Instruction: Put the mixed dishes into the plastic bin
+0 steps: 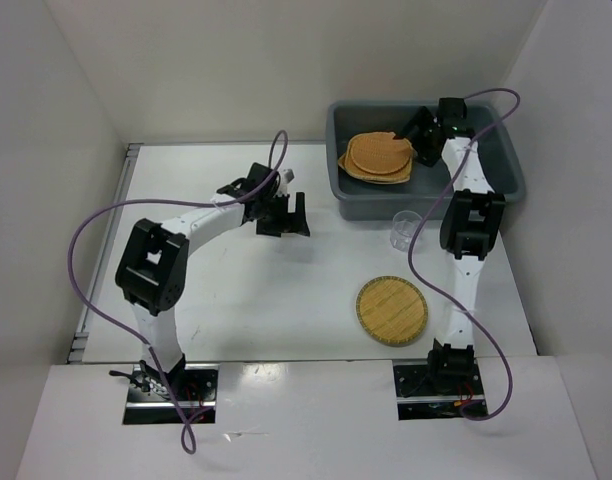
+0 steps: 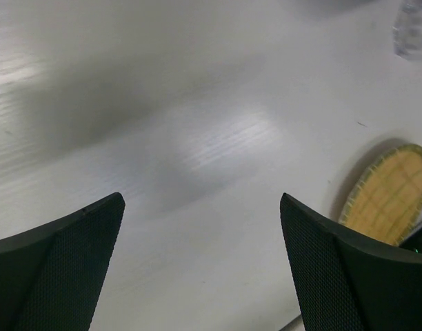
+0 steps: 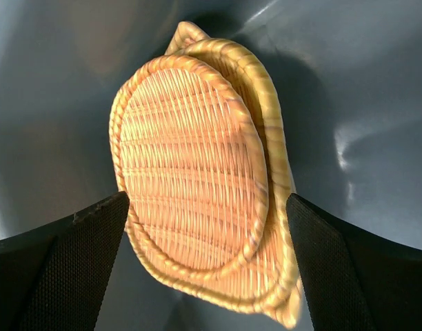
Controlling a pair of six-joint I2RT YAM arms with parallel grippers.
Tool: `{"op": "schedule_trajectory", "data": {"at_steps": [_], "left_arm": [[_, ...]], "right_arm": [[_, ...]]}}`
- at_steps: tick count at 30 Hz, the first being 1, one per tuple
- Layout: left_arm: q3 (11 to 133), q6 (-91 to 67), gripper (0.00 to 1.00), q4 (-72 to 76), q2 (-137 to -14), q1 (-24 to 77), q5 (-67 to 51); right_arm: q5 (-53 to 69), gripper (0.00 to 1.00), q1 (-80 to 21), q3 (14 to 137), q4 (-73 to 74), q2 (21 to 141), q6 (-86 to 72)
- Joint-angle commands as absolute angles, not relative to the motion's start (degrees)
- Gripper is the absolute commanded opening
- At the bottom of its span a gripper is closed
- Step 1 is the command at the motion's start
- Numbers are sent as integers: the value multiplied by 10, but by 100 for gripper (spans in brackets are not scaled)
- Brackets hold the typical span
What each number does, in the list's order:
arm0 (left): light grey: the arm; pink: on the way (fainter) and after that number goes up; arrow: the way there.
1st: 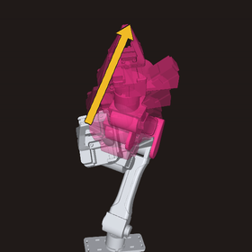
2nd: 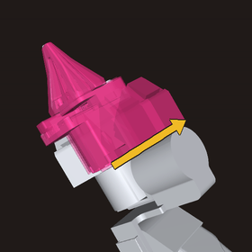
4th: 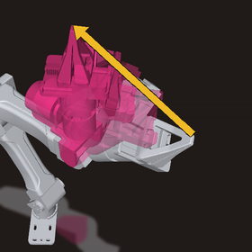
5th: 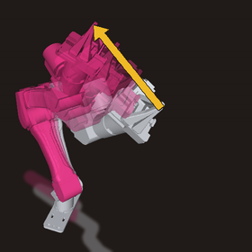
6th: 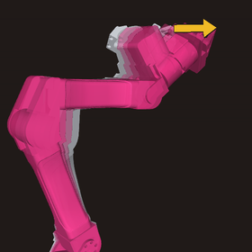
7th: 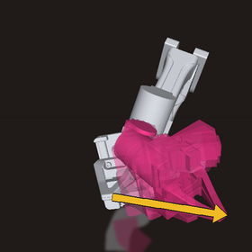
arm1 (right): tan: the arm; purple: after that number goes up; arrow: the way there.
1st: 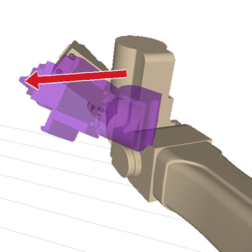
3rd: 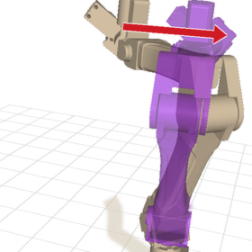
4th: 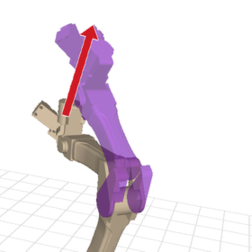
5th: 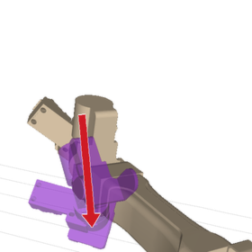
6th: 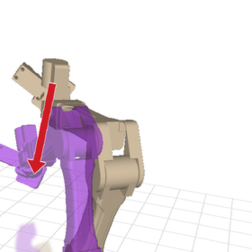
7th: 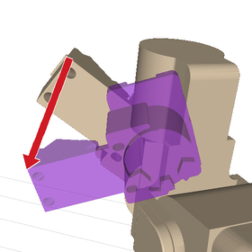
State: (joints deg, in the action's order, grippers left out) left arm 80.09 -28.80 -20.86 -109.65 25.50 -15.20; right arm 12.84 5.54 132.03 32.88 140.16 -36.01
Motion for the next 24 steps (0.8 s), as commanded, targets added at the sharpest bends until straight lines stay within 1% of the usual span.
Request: {"op": "schedule_trajectory", "data": {"at_steps": [1, 4, 5, 9, 11, 13, 15, 18, 21, 24], "left_arm": [[778, -265, 100, -184, -1044, 282, -203], [754, -265, 100, -169, -1025, 301, -241], [745, -274, 100, -160, -1025, 307, -249], [675, -312, 100, -99, -1004, 323, -291], [655, -329, 100, -76, -1004, 328, -303], [636, -357, 100, -37, -1004, 339, -303], [614, -378, 100, 6, -1011, 344, -303], [609, -420, 99, 50, -1039, 365, -303], [632, -432, 96, 66, -1073, 398, -303], [664, -445, 96, 79, -1113, 424, -303]], "right_arm": [[97, 100, 59, 1326, 351, 1325, -338], [97, 100, 72, 1256, 331, 1250, -344], [97, 100, 79, 1212, 323, 1228, -344], [97, 100, 91, 1111, 284, 1099, -344], [107, 100, 91, 1054, 272, 1058, -338], [112, 100, 97, 1021, 259, 1001, -333], [113, 100, 97, 982, 259, 970, -327], [118, 100, 97, 943, 267, 918, -321], [113, 100, 97, 909, 275, 877, -309], [113, 100, 97, 877, 286, 840, -304]]}}
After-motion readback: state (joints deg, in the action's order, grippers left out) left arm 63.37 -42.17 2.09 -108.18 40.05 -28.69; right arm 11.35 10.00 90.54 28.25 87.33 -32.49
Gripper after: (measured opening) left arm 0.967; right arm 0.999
